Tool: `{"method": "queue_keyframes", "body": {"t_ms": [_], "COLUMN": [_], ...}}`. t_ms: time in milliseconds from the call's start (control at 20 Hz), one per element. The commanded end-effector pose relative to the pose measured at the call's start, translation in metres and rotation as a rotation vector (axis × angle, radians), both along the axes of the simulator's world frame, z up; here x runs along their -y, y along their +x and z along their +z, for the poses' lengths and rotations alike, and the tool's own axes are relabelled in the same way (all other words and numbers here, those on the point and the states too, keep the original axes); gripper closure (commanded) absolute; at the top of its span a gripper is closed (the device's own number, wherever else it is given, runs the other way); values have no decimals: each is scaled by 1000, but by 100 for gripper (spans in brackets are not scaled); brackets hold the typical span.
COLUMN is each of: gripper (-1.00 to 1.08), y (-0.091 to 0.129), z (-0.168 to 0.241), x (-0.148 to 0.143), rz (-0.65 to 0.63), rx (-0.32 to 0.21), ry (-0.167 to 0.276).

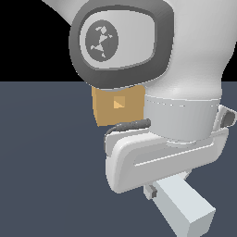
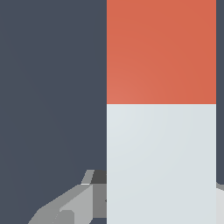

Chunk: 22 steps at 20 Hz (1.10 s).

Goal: Insert the peg into the horizontal hole in a box.

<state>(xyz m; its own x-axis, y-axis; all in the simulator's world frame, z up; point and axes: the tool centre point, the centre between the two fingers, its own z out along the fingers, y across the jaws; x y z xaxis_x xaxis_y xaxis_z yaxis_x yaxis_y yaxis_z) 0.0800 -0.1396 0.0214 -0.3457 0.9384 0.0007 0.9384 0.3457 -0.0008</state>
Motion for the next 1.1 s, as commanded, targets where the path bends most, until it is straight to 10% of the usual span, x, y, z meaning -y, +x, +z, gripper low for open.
{"method": "queue_keyframes", "body": {"t_ms": [0,550,1050], "gripper": [108,108,108], "y": [0,-4,-18], "z": [0,7,40], "x": [0,-16,-92], "rz": [0,-6,-35], "rx": [1,0,0], "ry": [0,0,0]}}
